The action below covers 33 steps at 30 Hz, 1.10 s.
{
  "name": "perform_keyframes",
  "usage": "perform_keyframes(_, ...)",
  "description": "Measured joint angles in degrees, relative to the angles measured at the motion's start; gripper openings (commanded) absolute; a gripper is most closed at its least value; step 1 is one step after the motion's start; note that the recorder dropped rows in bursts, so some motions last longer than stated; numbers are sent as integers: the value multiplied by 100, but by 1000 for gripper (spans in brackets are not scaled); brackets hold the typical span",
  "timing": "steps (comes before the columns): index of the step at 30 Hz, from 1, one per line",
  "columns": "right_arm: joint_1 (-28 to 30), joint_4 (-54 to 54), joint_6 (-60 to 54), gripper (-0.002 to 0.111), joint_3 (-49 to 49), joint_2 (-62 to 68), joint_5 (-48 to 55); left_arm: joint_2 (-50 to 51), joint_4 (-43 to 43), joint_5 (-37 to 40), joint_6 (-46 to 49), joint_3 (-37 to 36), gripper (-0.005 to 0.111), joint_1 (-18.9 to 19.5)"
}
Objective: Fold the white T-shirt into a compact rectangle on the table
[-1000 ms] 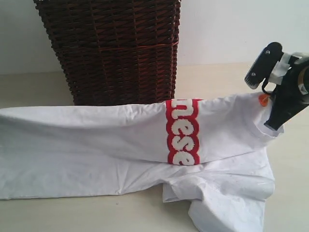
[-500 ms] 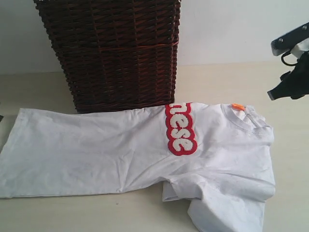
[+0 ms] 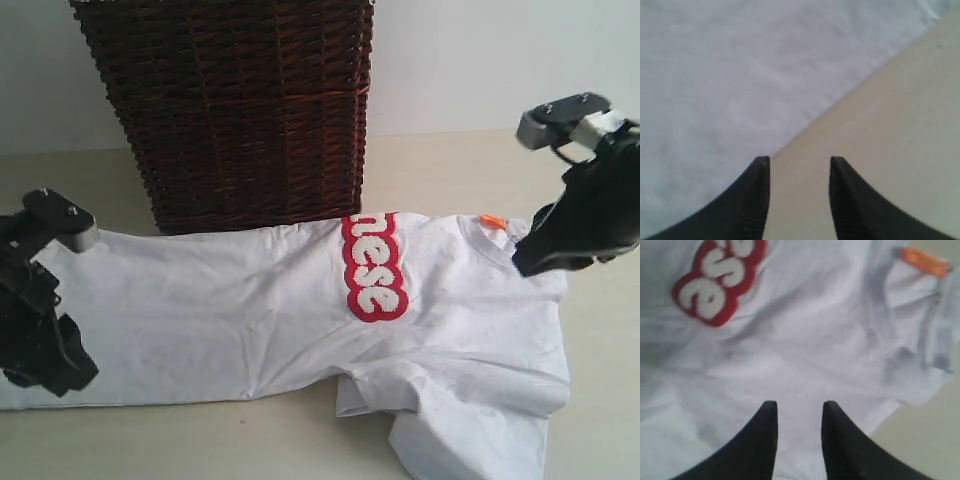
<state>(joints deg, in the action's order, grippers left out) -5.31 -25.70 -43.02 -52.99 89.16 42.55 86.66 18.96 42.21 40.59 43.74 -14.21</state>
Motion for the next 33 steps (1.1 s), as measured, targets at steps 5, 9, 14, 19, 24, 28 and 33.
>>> perform_keyframes(5,-1624,648,-330,46,885,0,-280,0,194,-870,993,-831,65,-576)
perform_keyframes(9,-2329,783,-165,65,963,0,-356,0,95,-1676,954,-863,66,-644)
perform_keyframes(14,-2981,1064,315,64,1248,160,-642,0,43,-1735,909,-866,66,-657)
perform_keyframes(19,-3344,1851,1608,27,1375,962,-1023,0,43,-1748,863,-875,66,-657)
perform_keyframes(24,-3376,1991,1775,0,1298,1127,-1111,0,43,-1762,863,-875,66,-657)
perform_keyframes(28,-3388,2407,1787,0,875,1203,-168,0,43,-1762,863,-887,66,-657)
perform_keyframes(33,-3388,2667,1465,0,570,959,1482,0,43,-1762,863,-887,66,-657)
